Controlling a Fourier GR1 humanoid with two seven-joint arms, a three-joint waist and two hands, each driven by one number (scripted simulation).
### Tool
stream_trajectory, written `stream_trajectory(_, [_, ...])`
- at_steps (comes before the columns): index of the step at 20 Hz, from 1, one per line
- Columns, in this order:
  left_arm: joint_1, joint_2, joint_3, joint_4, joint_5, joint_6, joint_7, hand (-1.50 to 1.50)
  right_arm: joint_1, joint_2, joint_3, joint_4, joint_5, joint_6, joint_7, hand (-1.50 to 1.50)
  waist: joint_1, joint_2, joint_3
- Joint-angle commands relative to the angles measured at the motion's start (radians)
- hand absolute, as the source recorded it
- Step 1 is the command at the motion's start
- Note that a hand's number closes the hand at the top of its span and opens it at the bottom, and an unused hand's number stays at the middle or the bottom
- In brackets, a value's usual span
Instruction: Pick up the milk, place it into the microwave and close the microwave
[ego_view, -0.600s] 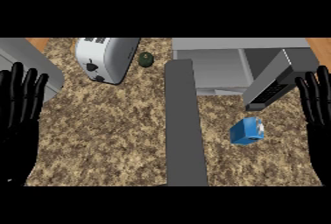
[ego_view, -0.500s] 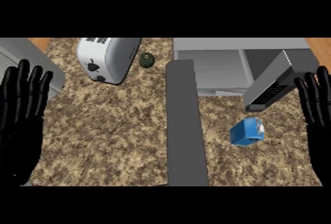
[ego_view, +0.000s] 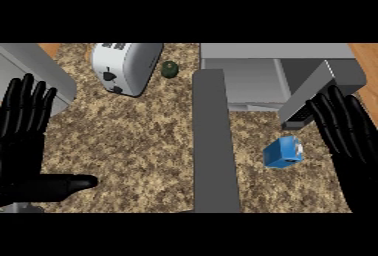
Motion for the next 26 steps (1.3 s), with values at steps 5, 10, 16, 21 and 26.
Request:
stream_trajectory(5, [0.155, 0.015, 0.076, -0.074, 0.091, -0.086, -0.025, -1.50, 0.131, 0.011, 0.054, -0.148, 0.076, -0.008, 0.053, -1.50, 0.000, -0.002, 0.000])
stream_trajectory(10, [0.321, -0.022, 0.053, -0.226, 0.109, -0.137, -0.013, -1.50, 0.152, 0.034, 0.035, -0.066, 0.130, -0.029, 0.003, -1.50, 0.006, -0.002, 0.000])
stream_trajectory(16, [0.259, 0.018, 0.152, -0.132, 0.171, -0.202, -0.039, -1.50, 0.232, 0.037, 0.040, -0.010, 0.149, 0.005, -0.072, -1.50, 0.001, -0.001, 0.000])
stream_trajectory(21, [0.297, 0.050, 0.220, -0.280, 0.295, -0.199, 0.112, -1.50, 0.167, 0.079, 0.078, 0.068, 0.189, -0.027, -0.039, -1.50, 0.006, -0.001, 0.000])
stream_trajectory(26, [0.295, 0.019, 0.223, -0.249, 0.254, -0.215, 0.083, -1.50, 0.208, 0.033, -0.065, 0.201, 0.109, 0.028, -0.180, -1.50, 0.002, 0.000, 0.000])
